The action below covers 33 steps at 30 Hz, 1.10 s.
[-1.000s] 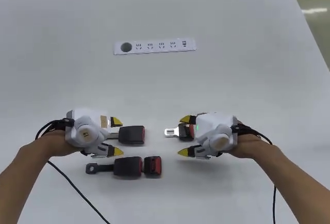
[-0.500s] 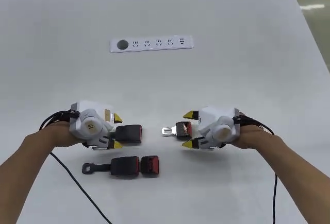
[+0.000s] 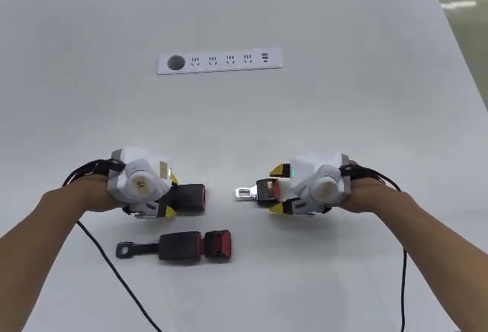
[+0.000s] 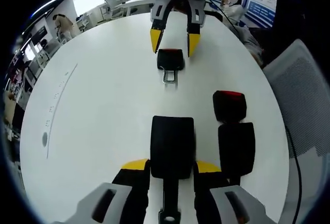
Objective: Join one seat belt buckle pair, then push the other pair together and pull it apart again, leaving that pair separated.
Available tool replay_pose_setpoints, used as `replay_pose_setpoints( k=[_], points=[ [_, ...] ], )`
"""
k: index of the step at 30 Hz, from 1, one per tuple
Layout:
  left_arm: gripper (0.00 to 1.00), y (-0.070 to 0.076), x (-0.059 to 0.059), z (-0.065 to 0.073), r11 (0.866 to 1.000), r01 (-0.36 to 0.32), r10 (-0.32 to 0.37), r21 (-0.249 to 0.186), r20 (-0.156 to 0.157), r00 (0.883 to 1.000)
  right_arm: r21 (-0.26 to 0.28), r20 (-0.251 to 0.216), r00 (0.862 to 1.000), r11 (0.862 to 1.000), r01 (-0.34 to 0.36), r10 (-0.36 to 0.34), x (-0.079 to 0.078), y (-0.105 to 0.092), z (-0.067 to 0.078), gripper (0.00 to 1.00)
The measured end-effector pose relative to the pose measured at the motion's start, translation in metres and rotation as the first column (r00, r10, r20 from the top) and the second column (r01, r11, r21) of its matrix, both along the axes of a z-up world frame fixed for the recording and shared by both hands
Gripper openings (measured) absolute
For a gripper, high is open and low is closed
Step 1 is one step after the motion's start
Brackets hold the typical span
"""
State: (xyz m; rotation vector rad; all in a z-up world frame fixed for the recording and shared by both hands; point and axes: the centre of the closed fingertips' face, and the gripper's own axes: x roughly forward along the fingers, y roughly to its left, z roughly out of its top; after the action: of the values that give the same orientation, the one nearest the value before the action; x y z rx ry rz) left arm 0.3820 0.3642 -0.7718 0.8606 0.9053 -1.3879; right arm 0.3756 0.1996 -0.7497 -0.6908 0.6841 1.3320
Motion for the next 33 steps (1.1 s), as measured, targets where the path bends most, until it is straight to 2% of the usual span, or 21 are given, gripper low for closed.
replay_pose_setpoints(
  k=[5, 9, 13, 18, 33],
  points=[
    [0.33, 0.000, 0.002, -0.005, 1.000, 0.005, -0.005, 0.005, -0.003, 1.000, -0.009, -0.006, 1.000, 1.000, -0.004, 0.004, 0.004, -0.001, -0.014, 0.35],
    [0.33, 0.000, 0.001, -0.006, 1.000, 0.004, -0.004, 0.006, -0.003, 1.000, -0.013, -0.004, 1.000, 1.000, -0.007, 0.007, 0.007, -0.002, -0.019, 0.33],
    [0.33, -0.001, 0.000, -0.005, 1.000, 0.003, -0.003, 0.002, 0.001, 1.000, -0.011, -0.002, 1.000, 1.000, -0.009, 0.009, 0.009, -0.001, -0.020, 0.31],
    [0.32, -0.001, 0.000, -0.004, 1.000, -0.022, 0.022, -0.002, -0.011, 1.000, -0.010, 0.002, 1.000, 1.000, -0.013, 0.013, 0.009, -0.001, -0.021, 0.31],
    [0.32, 0.000, 0.000, -0.007, 1.000, 0.002, -0.002, 0.017, -0.022, 1.000, -0.009, 0.005, 1.000, 1.000, -0.030, 0.030, 0.009, 0.005, -0.021, 0.30]
  ],
)
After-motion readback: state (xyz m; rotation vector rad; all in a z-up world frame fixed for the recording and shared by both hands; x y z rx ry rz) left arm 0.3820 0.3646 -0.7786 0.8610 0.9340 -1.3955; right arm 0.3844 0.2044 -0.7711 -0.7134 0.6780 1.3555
